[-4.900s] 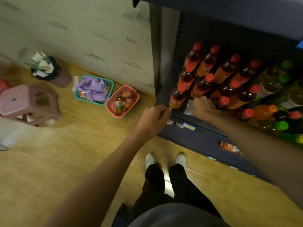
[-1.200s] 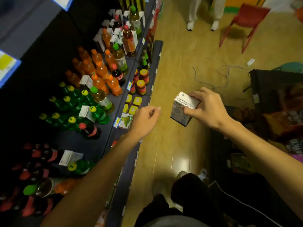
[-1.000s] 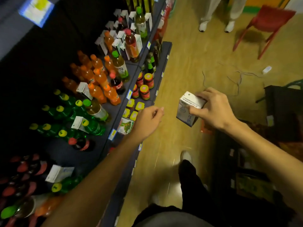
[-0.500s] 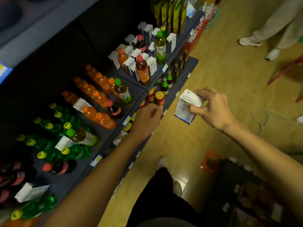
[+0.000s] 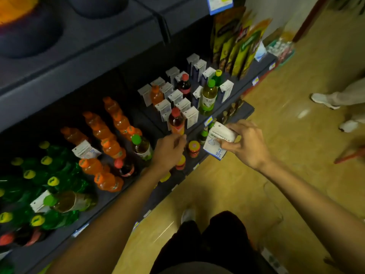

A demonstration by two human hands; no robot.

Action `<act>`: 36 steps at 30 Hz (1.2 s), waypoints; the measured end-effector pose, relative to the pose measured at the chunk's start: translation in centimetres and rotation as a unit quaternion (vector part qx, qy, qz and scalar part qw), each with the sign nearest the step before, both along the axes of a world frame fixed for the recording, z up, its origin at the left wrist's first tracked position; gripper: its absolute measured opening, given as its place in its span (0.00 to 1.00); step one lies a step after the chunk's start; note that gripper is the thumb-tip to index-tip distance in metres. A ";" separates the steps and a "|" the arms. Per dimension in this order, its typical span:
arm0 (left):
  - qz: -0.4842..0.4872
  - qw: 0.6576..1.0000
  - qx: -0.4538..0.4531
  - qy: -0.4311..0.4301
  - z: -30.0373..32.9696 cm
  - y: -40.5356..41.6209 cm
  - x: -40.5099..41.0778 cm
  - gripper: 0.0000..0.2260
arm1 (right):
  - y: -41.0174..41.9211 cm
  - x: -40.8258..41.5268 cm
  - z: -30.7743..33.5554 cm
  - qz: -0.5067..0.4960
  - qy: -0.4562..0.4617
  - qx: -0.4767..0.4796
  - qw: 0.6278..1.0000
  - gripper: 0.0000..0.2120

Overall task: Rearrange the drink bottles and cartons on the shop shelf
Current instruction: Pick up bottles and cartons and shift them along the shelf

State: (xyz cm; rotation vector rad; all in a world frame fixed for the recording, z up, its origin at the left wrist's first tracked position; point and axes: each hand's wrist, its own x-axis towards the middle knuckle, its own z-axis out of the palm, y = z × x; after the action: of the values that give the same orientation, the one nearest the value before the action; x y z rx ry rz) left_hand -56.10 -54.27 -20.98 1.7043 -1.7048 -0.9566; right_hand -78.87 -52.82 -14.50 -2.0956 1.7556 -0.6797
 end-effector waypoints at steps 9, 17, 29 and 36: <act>0.080 0.986 0.062 -0.129 -1.5 -9.9 -0.8 0.19 | -11.8 -1.0 -3.0 0.146 0.020 0.005 0.989 0.15; 0.049 0.965 0.130 -0.221 -3.6 -13.3 -4.1 0.22 | -17.2 -3.9 -4.2 0.242 -0.009 0.022 0.970 0.15; 0.176 0.957 0.101 -0.205 -4.1 -7.9 -6.0 0.15 | -21.0 -2.9 -7.1 0.305 -0.002 0.067 0.950 0.21; 0.207 0.958 0.059 -0.188 -1.9 -2.5 -5.5 0.07 | -21.2 4.5 -9.7 0.361 0.128 0.057 0.922 0.25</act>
State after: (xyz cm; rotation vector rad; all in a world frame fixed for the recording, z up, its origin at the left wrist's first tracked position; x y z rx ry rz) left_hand -61.65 -56.79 -22.86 2.3217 -1.4307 -0.5744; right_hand -74.37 -74.01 -24.21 -2.5741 0.9399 -0.0896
